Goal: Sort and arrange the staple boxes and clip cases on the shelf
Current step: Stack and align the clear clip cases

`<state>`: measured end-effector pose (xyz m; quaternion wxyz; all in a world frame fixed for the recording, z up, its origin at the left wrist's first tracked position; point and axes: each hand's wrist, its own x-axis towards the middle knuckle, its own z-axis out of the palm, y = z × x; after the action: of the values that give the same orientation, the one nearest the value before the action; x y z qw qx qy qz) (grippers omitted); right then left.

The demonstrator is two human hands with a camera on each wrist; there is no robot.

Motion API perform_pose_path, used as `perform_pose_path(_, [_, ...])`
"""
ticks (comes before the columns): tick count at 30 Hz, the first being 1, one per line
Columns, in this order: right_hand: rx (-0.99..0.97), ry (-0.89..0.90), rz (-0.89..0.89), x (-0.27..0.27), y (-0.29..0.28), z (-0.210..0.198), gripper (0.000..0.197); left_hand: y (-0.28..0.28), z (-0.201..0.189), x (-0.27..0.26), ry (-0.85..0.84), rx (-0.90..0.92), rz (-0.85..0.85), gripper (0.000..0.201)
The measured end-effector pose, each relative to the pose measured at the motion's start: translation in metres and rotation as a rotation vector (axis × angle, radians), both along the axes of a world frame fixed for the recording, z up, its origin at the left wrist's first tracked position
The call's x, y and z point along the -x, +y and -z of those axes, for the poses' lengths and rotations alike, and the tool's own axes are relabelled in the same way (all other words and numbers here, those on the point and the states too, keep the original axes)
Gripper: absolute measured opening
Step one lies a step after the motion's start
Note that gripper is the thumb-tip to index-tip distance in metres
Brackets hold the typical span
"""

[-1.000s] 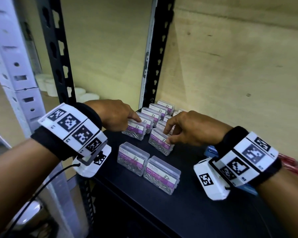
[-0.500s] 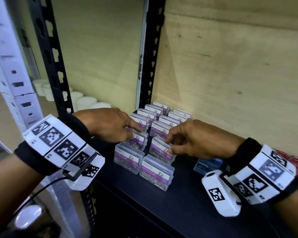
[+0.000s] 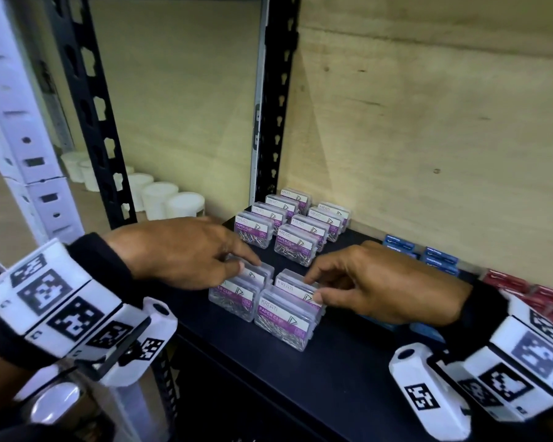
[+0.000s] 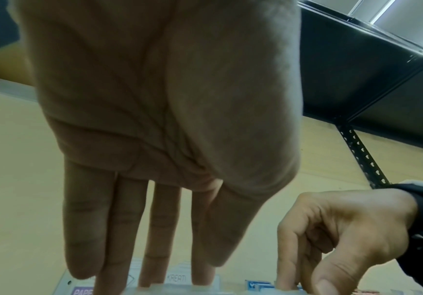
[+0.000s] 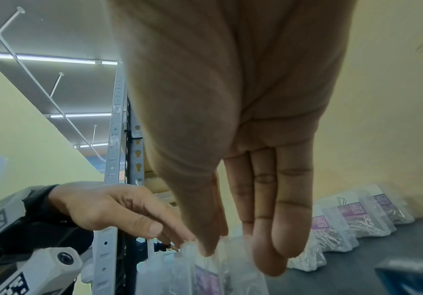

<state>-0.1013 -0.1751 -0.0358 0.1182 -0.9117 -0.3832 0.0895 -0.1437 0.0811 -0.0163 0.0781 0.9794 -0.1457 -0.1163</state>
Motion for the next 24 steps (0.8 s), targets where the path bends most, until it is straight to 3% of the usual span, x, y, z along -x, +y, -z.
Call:
perform_pose_path(13, [-0.02, 0.05, -0.011, 0.007, -0.001, -0.003, 0.026, -0.002, 0.002, 0.003, 0.023, 0.017, 0.034, 0.032])
perform_pose_path(19, [0.019, 0.076, 0.005, 0.015, 0.004, -0.003, 0.056, 0.001, 0.001, -0.001, 0.073, 0.008, 0.052, 0.048])
perform_pose_path(24, [0.084, 0.05, 0.005, 0.019, 0.009, -0.002, 0.062, -0.001, 0.004, -0.007, 0.07, 0.006, 0.012, 0.061])
